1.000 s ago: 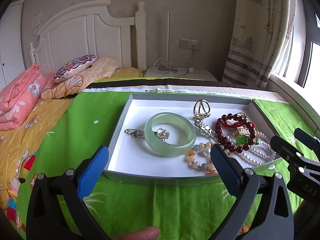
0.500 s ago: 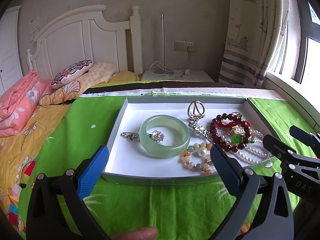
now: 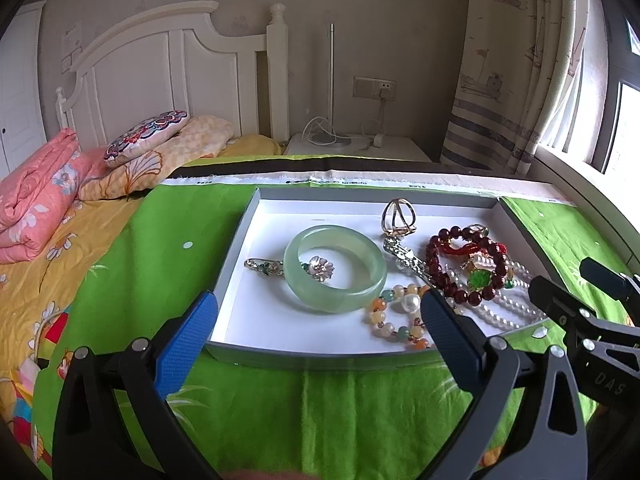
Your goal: Organize jewelry
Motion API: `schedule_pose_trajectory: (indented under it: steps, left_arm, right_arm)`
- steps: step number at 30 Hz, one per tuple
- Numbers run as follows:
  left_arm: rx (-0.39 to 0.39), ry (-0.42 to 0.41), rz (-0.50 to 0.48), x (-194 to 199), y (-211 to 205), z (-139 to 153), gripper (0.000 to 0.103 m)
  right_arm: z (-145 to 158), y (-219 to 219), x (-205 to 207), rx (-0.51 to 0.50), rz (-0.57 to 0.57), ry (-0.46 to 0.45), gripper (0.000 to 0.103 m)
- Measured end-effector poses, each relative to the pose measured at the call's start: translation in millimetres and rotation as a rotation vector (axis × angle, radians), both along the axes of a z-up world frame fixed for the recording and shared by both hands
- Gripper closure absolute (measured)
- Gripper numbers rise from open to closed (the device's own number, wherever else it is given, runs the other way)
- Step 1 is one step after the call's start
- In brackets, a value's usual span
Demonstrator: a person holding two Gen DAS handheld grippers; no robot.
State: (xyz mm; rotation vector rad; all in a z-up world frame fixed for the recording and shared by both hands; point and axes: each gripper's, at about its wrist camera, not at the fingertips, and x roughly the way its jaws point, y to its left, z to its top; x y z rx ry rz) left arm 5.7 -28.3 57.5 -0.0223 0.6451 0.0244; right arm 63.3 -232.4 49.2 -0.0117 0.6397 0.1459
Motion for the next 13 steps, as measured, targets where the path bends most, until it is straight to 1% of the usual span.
schedule_pose_trajectory:
  steps: [5, 8, 11, 12, 13]
  left_arm:
    - [-0.034, 0.010, 0.052, 1.3, 8.3, 0.1, 0.002]
    - [-0.038, 0.062, 0.058, 4.3, 10.5, -1.9, 0.002]
    - [-0.038, 0.112, 0.038, -2.8, 11.6, -1.6, 0.002]
    - [-0.026, 0.138, 0.032, -6.6, 12.7, -2.3, 0.002]
    - [-0.015, 0.169, 0.025, -10.2, 14.4, -5.1, 0.002]
  right_arm:
    - [-0.4, 0.4, -0.2, 0.000, 0.001, 0.003, 0.017]
    - [-0.9, 1.4, -0.4, 0.003, 0.012, 0.016, 0.017]
    - [-0.2, 5.6, -6.5, -0.018, 0.039, 0.077, 0.017]
    - [0.2, 7.2, -9.1, -0.038, 0.044, 0.095, 0.017]
    - [-0.8, 12.0, -13.9, -0.080, 0.060, 0.128, 0.017]
